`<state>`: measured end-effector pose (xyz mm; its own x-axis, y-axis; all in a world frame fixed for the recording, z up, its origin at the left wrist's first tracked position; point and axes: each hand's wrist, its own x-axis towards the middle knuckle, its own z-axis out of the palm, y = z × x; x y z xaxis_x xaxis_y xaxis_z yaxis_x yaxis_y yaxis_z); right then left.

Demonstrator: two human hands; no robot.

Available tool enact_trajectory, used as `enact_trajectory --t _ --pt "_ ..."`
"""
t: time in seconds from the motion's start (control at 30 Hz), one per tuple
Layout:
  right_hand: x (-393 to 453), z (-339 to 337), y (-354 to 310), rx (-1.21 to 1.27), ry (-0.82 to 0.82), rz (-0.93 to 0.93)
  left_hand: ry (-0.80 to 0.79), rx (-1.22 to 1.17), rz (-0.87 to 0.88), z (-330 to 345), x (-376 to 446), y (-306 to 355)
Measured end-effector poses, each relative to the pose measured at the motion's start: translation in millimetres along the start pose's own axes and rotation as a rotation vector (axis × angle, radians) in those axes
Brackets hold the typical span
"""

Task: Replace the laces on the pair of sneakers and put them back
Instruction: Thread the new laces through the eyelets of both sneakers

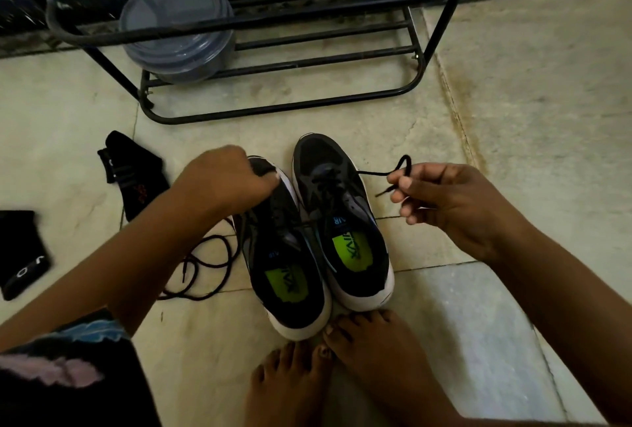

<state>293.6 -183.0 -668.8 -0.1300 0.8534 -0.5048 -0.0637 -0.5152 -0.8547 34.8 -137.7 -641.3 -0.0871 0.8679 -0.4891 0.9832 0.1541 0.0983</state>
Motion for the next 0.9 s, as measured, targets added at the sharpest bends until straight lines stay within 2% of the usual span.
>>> enact_trajectory --t 0.03,0.1,0.17,0.23,0.43,0.6,0.73,0.9 --pt "2 1 3 0.000 -0.003 -0.011 0.107 0.065 0.052 -5 -2 5" --pt "5 5 9 0.005 -0.005 -0.038 0.261 -0.016 0.275 -9 -5 14" --pt "8 10 14 -0.010 -0.016 -0.049 0.196 -0.181 0.503 -4 -10 26" --pt "13 14 19 -0.047 -0.025 -0.050 0.077 -0.218 0.584 11 -12 35" --pt "24 24 25 -0.151 -0.015 -0.050 -0.095 -0.315 0.505 43 -5 32" --pt "32 27 18 -0.233 0.027 -0.022 -0.105 -0.372 0.413 44 -7 38" --pt "36 30 16 -0.365 0.025 -0.030 -0.197 -0.445 0.280 43 -3 46" --pt "36 32 12 -0.502 0.068 -0.048 -0.304 -0.697 0.129 48 -3 49"
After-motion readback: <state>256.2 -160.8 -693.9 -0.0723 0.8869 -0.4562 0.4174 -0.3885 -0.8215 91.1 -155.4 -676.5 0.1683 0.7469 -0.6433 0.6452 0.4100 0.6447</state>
